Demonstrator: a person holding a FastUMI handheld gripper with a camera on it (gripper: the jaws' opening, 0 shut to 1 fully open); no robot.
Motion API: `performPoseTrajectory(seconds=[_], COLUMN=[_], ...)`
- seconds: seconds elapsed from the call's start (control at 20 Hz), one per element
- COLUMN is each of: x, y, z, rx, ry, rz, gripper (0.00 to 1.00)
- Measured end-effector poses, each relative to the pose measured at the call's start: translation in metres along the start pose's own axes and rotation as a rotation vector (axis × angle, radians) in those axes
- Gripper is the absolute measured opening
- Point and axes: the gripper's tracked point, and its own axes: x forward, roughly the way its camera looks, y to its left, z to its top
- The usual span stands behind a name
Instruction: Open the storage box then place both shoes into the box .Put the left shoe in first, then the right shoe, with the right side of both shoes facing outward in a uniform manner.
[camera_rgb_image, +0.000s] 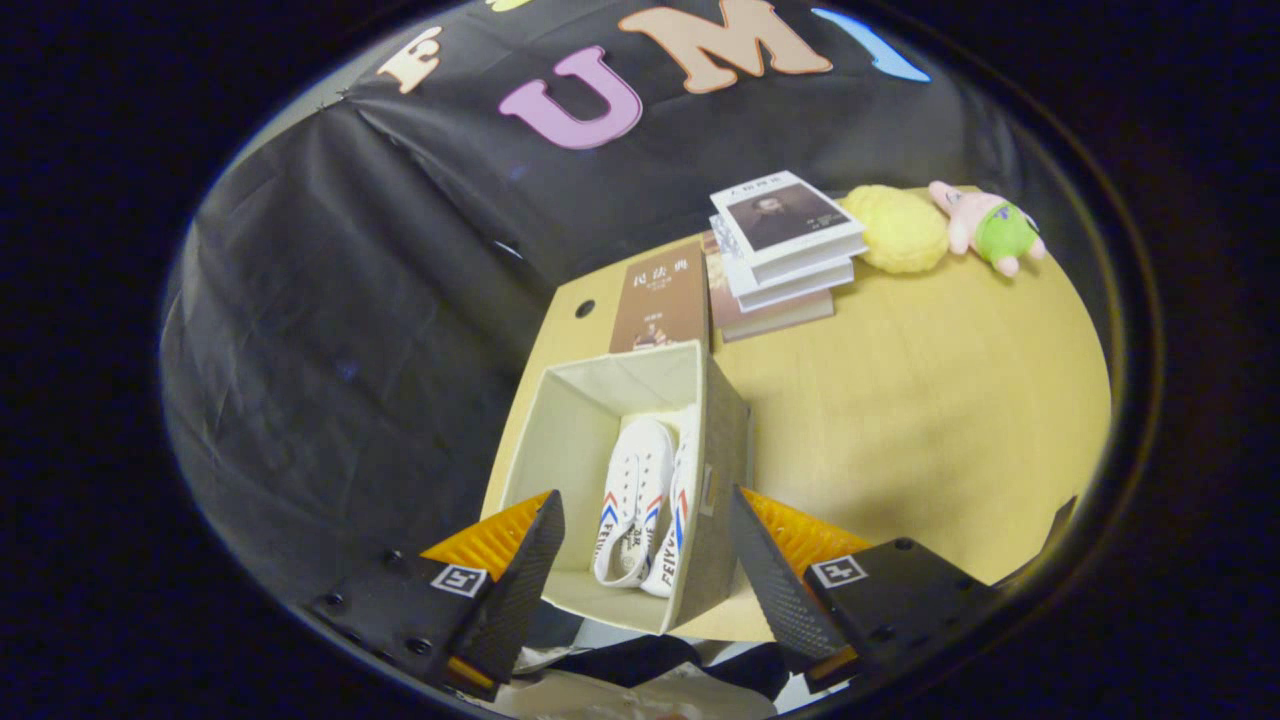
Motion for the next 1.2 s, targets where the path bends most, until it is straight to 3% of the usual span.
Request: performPoseTrajectory(seconds=[0.45, 0.85, 1.2], x=[-0.089, -0.173, -0.221], y=[-0.038, -0.092, -0.123], z=[0.066, 0.109, 0.111], rx=[-0.129, -0.242, -0.339], ry=[-0.357, -0.663, -0.851], rz=[-0.021, -0.174, -0.305], gripper=[1.00, 1.00, 1.00])
